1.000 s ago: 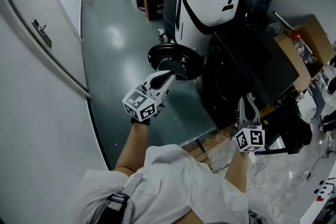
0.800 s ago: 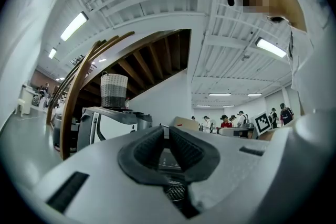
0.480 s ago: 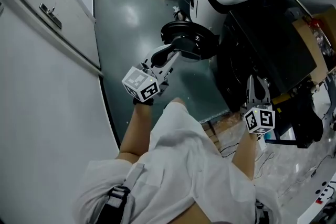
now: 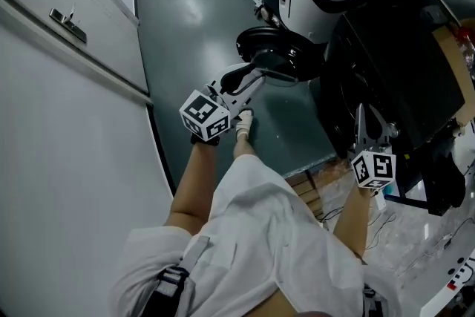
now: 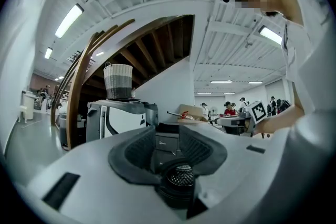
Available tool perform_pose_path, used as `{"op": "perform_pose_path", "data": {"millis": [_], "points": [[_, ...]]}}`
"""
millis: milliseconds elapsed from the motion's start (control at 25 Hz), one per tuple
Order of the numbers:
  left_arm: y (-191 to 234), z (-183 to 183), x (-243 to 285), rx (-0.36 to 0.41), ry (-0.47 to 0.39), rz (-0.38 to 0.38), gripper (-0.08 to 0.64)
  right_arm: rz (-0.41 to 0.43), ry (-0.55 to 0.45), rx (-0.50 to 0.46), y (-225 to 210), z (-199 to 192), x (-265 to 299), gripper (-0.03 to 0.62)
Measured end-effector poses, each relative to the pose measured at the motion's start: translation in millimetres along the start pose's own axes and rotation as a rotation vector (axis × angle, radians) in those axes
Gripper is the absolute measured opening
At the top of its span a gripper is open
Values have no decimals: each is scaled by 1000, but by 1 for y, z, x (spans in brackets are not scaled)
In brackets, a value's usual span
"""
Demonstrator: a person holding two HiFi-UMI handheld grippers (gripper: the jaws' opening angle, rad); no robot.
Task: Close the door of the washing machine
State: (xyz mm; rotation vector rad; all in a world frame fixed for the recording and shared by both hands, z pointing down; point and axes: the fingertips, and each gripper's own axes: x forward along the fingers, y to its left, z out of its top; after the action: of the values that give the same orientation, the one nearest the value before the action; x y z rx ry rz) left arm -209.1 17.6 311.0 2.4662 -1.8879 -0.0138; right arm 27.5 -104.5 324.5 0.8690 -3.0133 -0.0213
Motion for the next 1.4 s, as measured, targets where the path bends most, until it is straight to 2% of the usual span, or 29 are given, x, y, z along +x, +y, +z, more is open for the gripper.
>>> {"op": "perform_pose_path", "data": {"millis": [200,640,1400], "points": [[50,-31,26,-31,59,-43,156,-12,41,27,-3,-26,44,29],[143,-97,104,10,258,-163,160,2,126,60,-3,-74,136,30],[240,-199,203,52,483,-297,170,-3,216,125,-26,-141,243,31]]}}
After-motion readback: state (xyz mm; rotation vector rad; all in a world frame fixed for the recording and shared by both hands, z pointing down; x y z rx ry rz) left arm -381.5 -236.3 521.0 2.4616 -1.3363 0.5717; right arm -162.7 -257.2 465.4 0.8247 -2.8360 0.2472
